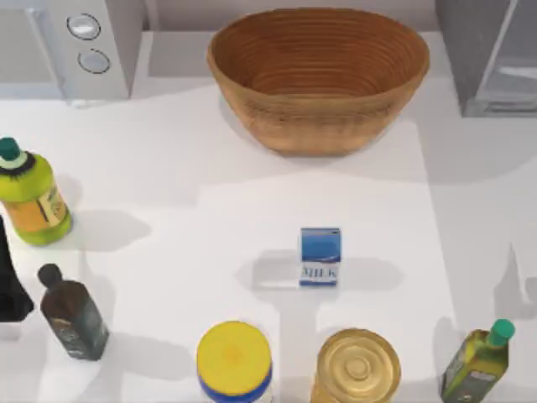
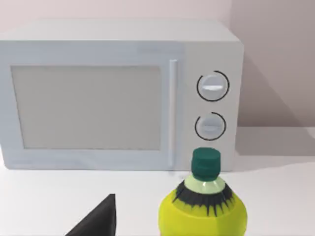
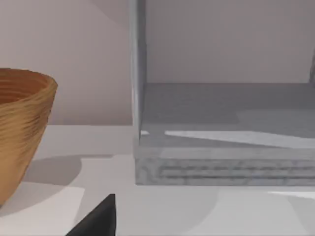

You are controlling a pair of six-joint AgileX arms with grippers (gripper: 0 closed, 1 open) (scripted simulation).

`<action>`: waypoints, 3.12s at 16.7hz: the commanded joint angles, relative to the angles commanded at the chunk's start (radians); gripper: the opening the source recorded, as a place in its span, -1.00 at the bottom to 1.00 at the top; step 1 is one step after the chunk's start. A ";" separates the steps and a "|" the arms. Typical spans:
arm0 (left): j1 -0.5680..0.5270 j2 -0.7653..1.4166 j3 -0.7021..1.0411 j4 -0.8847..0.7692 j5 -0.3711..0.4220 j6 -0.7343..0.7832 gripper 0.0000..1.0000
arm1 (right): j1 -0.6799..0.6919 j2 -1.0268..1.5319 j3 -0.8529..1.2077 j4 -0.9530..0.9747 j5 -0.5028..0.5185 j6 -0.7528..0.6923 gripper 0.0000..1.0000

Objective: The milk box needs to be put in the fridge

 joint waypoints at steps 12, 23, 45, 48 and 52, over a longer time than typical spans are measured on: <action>0.000 0.000 0.000 0.000 0.000 0.000 1.00 | 0.404 0.524 0.311 -0.019 0.215 0.336 1.00; 0.000 0.000 0.000 0.000 0.000 0.000 1.00 | 0.946 1.619 0.808 -0.066 0.602 0.754 1.00; 0.000 0.000 0.000 0.000 0.000 0.000 1.00 | 0.902 2.014 0.973 0.091 0.656 0.705 1.00; 0.000 0.000 0.000 0.000 0.000 0.000 1.00 | 0.916 2.015 0.963 0.091 0.666 0.726 1.00; 0.000 0.000 0.000 0.000 0.000 0.000 1.00 | 0.916 2.015 0.963 0.091 0.666 0.726 0.85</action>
